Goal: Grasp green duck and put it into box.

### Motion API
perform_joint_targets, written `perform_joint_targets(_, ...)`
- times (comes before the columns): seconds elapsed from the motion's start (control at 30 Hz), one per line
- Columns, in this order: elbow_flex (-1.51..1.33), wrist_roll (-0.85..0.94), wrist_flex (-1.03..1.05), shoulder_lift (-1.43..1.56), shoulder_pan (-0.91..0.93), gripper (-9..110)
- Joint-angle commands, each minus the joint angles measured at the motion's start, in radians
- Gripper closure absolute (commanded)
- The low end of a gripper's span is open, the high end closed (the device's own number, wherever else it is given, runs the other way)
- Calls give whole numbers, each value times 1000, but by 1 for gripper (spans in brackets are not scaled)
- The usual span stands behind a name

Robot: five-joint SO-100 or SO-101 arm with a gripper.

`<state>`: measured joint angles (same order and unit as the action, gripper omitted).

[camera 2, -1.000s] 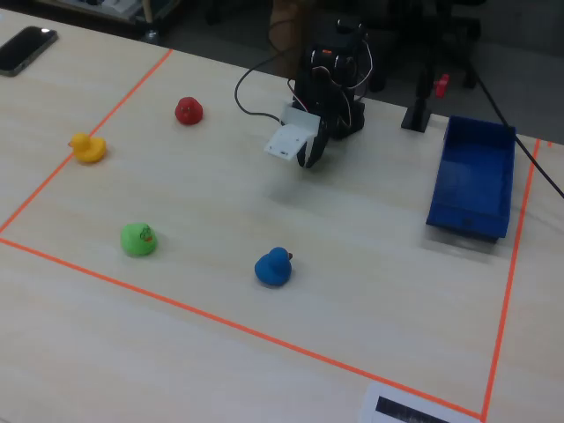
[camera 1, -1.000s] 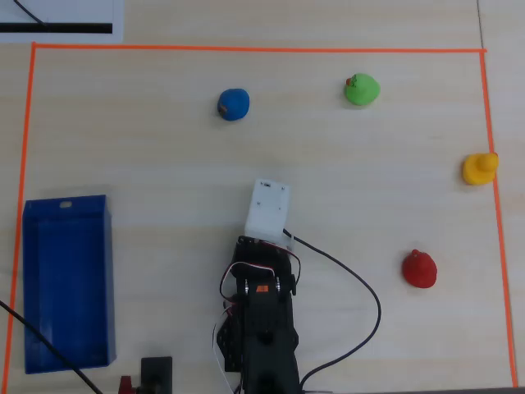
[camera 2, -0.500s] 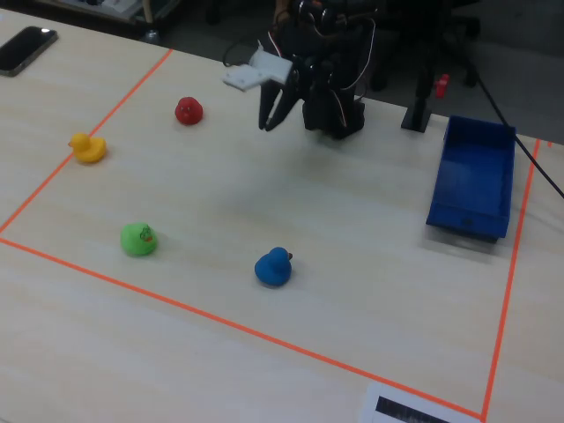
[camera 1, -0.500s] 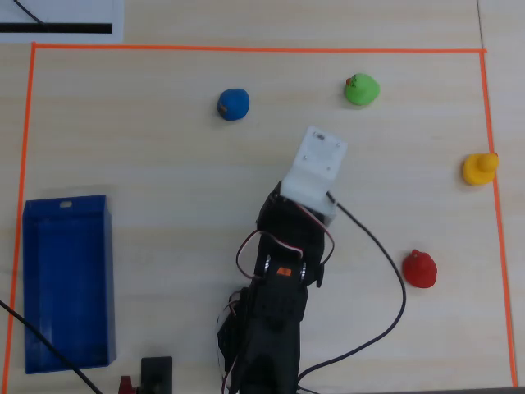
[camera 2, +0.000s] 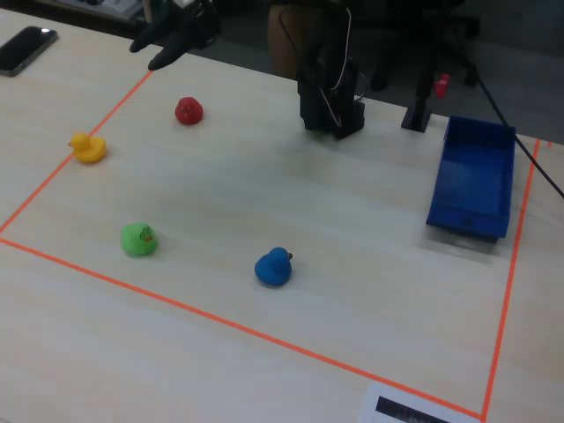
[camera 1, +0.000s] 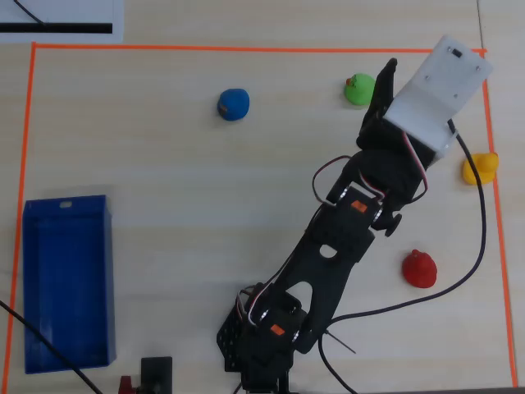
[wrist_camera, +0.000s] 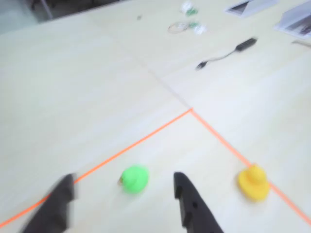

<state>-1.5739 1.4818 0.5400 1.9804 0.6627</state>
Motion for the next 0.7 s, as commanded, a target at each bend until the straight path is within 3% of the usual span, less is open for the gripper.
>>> perform_joint_targets(0.0, 43, 25, -213, -63, 31, 64)
perform_joint_targets(0.27, -104, 11, -551, -161, -3, 57)
perform_joint_targets(0.67, -342, -9, -661, -222, -103, 59)
